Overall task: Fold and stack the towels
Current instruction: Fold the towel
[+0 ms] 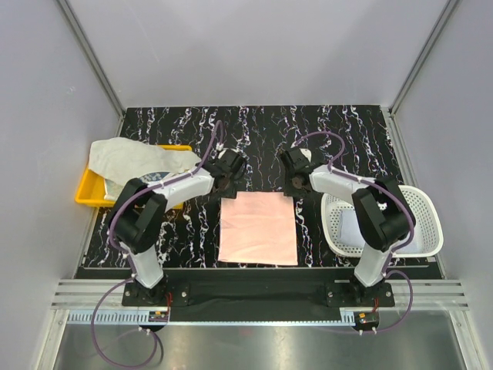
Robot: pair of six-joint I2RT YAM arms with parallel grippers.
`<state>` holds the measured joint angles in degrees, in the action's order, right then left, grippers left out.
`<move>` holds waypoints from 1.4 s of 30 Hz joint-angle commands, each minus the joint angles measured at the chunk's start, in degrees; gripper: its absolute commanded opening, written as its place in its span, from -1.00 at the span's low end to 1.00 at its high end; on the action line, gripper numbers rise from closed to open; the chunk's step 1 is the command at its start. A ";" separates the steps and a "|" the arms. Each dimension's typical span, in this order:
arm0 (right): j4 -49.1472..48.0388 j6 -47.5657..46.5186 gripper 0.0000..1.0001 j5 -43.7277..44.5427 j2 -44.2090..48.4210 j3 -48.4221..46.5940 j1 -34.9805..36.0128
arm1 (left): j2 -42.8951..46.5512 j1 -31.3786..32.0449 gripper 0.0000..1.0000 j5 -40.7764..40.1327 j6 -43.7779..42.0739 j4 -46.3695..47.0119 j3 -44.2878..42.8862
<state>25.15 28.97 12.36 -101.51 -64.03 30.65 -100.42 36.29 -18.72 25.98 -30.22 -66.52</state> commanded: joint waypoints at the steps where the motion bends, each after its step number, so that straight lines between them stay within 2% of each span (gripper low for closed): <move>1: -1.59 -1.81 -0.24 1.00 -2.54 -3.46 -1.21 | -2.40 -2.36 0.14 -1.50 -2.16 1.30 -3.70; 6: -2.47 -2.25 -0.23 0.47 -4.74 -4.87 -2.35 | -5.48 -4.39 0.12 0.17 -3.83 1.74 -6.07; 13: -3.78 -3.13 -0.25 -2.77 -6.50 -5.84 -3.58 | -6.89 -6.15 0.08 7.64 -4.62 3.76 -7.13; 17: -5.46 -3.13 -0.36 -6.02 -6.76 -5.58 -4.90 | -7.24 -7.29 0.07 12.12 -3.83 5.69 -6.43; 20: -6.42 -2.87 -0.52 -8.31 -7.29 -5.58 -5.95 | -8.47 -8.34 -0.02 14.41 -3.04 6.84 -6.34; 26: -7.83 -1.99 -0.56 -11.13 -8.08 -5.67 -7.45 | -9.97 -10.10 -0.14 16.61 -1.46 8.16 -6.16; 31: -8.36 -1.64 -0.69 -12.27 -8.09 -6.11 -8.41 | -11.20 -10.89 -0.34 17.31 -1.37 7.81 -8.09; 37: -9.50 -1.37 -0.93 -14.99 -9.05 -6.72 -9.82 | -13.48 -12.12 -0.81 18.37 -2.16 6.84 -12.40; 42: -9.68 -0.94 -1.00 -16.66 -10.19 -8.91 -11.23 | -14.98 -12.47 -1.00 18.37 -2.16 5.52 -16.96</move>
<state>17.21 27.35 -2.63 -110.74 -70.06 20.51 -114.61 24.51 -1.32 24.12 -24.82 -79.09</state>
